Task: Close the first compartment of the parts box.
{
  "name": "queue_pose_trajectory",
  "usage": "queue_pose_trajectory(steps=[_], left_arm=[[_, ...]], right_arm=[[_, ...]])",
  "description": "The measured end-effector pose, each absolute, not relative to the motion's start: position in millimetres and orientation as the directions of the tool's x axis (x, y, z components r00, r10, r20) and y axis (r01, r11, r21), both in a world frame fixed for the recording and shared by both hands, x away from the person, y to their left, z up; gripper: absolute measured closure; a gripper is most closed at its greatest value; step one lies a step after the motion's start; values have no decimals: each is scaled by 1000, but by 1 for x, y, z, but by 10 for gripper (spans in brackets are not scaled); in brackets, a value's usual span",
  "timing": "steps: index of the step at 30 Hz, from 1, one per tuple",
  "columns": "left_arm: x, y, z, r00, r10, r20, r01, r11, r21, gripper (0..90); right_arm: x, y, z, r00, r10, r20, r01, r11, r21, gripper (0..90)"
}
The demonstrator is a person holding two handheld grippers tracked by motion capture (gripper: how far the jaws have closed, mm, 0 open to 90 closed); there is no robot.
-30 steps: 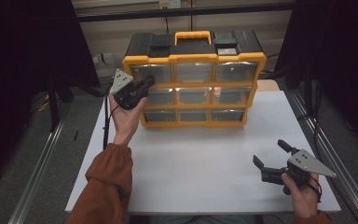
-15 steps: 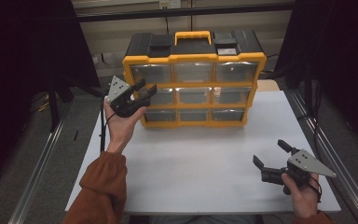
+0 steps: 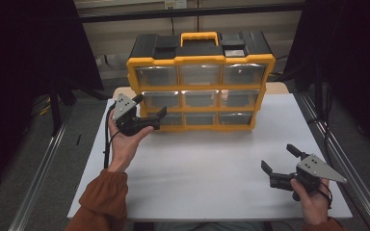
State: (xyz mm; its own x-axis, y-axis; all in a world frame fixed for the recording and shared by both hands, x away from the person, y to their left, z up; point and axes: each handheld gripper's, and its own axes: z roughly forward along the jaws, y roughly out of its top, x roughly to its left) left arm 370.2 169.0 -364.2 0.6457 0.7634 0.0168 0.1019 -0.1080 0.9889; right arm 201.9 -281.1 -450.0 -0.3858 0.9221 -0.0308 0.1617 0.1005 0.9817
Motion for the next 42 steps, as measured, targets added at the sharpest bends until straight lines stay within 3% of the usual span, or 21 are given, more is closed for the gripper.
queue_pose_trajectory(steps=[18,30,32,42], left_arm=[[346,184,-418,642,767,21,128,-135,983,26],[318,202,-431,634,774,-11,155,-113,981,46],[311,202,-433,647,762,26,144,-155,977,46],[288,216,-440,651,759,-22,191,-135,972,45]], right_arm=[[202,-282,-450,-384,923,-28,160,97,982,1],[202,-281,-450,-384,923,-29,161,97,982,1],[202,-281,-450,-384,923,-29,160,97,982,1],[202,-281,-450,-388,921,-29,156,97,983,1]])
